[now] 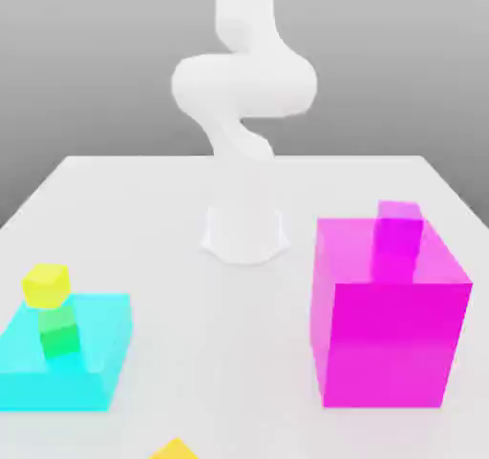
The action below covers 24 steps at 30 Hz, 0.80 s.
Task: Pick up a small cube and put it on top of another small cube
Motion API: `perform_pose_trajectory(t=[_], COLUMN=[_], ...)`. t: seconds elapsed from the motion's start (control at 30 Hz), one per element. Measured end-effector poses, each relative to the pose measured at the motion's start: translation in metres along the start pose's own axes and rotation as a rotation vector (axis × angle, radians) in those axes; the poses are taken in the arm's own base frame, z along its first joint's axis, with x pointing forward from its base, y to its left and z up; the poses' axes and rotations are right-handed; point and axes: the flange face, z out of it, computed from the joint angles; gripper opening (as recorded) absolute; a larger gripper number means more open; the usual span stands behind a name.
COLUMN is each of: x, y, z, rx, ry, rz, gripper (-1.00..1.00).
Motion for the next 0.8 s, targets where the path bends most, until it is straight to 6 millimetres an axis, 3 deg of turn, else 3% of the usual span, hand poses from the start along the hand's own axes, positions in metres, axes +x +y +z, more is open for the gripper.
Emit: perform_pose_trajectory(t=[0.17,0.33,0.57,0.8], x=[0.002,0.000,-0.014,-0.047], y=[0.001,0.020,0.069,0.127], z=[0.092,0.181,0.295,0.391], rx=[-0.169,-0.311,-0.476,-0.596], ry=[-0.012,-0.036,-0.093,-0.181], rz=[0.092,0.183,0.324,0.481], gripper=[0.00,0.00,0.00,0.00])
